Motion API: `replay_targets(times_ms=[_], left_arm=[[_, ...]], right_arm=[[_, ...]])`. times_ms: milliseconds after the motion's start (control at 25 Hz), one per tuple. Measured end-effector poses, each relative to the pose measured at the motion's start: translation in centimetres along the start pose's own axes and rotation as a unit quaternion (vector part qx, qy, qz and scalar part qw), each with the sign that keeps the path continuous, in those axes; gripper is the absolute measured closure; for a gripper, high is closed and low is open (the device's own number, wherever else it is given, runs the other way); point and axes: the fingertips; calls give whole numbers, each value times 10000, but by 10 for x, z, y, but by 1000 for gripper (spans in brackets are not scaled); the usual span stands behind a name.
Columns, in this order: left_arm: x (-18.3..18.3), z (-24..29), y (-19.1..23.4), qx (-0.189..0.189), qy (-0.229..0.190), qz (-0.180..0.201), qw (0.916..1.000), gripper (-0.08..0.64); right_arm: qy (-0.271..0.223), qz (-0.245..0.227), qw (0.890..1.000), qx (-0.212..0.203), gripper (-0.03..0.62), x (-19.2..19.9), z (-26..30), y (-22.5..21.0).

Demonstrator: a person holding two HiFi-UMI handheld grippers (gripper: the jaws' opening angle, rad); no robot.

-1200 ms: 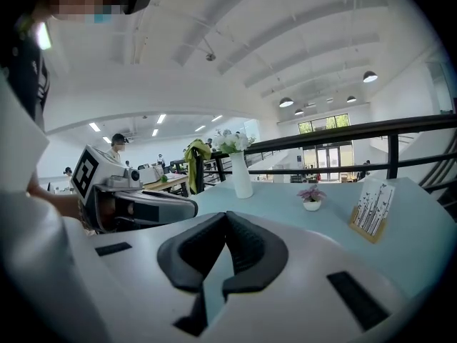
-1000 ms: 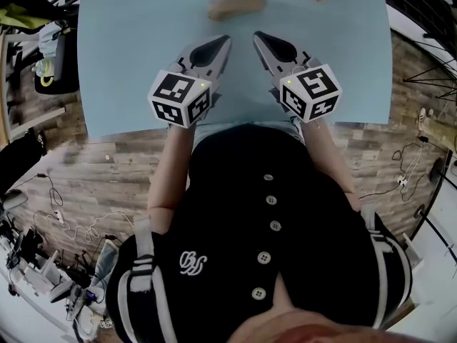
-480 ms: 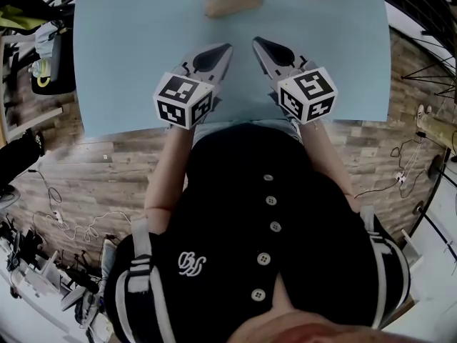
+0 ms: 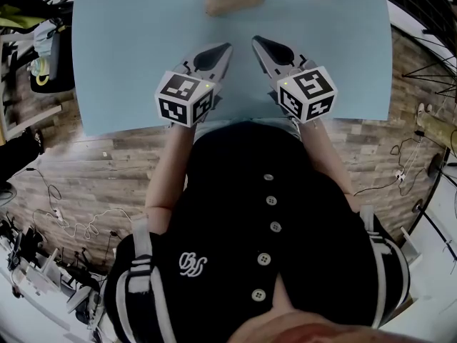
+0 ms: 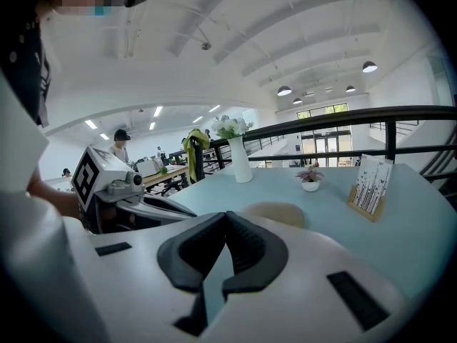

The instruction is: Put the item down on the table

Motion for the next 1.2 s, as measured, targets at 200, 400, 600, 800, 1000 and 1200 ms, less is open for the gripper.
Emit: replay_targets(times_ms=[200, 400, 600, 800, 1000, 1200], left_arm=[[-1, 2, 4, -64, 18, -40, 10000, 551], [1, 2, 9, -125, 79, -56, 9999, 551], [1, 4, 10, -126, 115, -51, 9998, 551], [2, 4, 10, -118, 134, -40, 9998, 551], [2, 6, 10, -120, 151, -40, 9998, 551], [4, 7, 13, -106, 185, -83, 9997, 551]], right_arm=[[40, -4, 10000, -9, 581, 1, 2, -1], [100, -5, 9999, -5, 581, 5, 3, -2], [136, -24, 9999, -41, 581, 5, 5, -2], [168, -40, 9998, -96, 581, 7, 5, 2], [178, -52, 9998, -96, 581, 8, 4, 1], [207, -66, 9997, -98, 581, 8, 7, 2]])
Point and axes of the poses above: the fingertips, and each gripper's own axes: z forward along the fingers, y to its left, x out of its underside, and after that the axes turned 6 degrees about y, right-handed
